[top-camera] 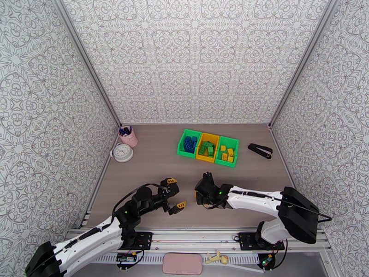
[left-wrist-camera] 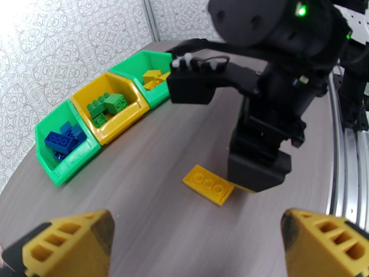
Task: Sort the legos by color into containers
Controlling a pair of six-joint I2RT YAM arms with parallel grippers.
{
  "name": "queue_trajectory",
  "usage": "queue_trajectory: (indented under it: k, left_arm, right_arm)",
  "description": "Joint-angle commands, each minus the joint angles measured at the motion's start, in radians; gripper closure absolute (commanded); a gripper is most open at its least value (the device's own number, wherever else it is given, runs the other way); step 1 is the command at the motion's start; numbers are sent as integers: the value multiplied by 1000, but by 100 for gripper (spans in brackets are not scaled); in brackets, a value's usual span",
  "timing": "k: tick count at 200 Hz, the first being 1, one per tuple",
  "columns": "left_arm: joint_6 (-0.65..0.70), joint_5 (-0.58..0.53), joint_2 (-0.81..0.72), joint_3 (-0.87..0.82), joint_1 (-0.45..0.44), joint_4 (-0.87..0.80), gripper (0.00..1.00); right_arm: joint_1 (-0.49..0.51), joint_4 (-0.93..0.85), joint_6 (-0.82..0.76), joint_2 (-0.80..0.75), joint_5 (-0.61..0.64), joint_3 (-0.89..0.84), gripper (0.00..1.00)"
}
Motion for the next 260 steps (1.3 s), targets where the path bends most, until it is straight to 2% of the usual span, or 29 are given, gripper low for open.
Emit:
queue_trajectory:
  k: [1,83,162,184,220,260]
  left_arm:
    - [32,45,2,-4,8,-29,0]
    - [41,54,33,-7,13,-13,0]
    - [34,47,36,-12,12,1,0]
    - [29,37,42,-12,13,12,0]
    - [4,22,64,-11,7,50,0]
    - [-30,-79,128,-8,-40,146,0]
  right_arm:
    - [7,-24,7,26,-18,25,20]
    - [8,-4,16,71,-45,16,30]
    - [8,-8,10,60,-39,20,57]
    - [7,-4,4,45,-38,17,61]
    - [8,-9,-1,-11,12,5,65]
    - [-10,-51,-77,-79,110,21,67]
